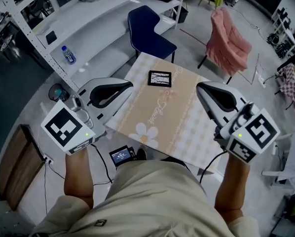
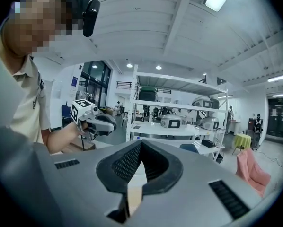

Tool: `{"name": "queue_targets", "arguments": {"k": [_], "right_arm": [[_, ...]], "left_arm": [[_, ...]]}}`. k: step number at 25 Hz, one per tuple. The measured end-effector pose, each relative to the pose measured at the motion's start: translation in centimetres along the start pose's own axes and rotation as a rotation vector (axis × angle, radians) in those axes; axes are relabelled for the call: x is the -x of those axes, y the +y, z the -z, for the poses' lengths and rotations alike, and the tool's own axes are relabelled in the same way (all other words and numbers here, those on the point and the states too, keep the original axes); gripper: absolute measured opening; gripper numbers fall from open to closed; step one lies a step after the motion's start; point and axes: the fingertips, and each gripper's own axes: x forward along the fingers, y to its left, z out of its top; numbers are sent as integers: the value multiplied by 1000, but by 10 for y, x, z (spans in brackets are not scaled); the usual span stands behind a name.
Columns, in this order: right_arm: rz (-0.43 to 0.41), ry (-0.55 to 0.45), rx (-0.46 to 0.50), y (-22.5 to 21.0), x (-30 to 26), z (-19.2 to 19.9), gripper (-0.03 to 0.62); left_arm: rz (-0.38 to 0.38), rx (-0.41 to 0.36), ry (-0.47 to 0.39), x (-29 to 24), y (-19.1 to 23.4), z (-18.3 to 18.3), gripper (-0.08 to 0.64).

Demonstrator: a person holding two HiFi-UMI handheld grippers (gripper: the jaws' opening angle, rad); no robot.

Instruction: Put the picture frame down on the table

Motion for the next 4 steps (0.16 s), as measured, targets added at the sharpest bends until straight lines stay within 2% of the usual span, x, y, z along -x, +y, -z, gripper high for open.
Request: {"name": "queue_targets", "arguments": {"k": [4], "right_arm": [[-18,-9,18,11,19,-3,3]], "left_arm": [[-17,2,3,3,-20,-5,6]]}}
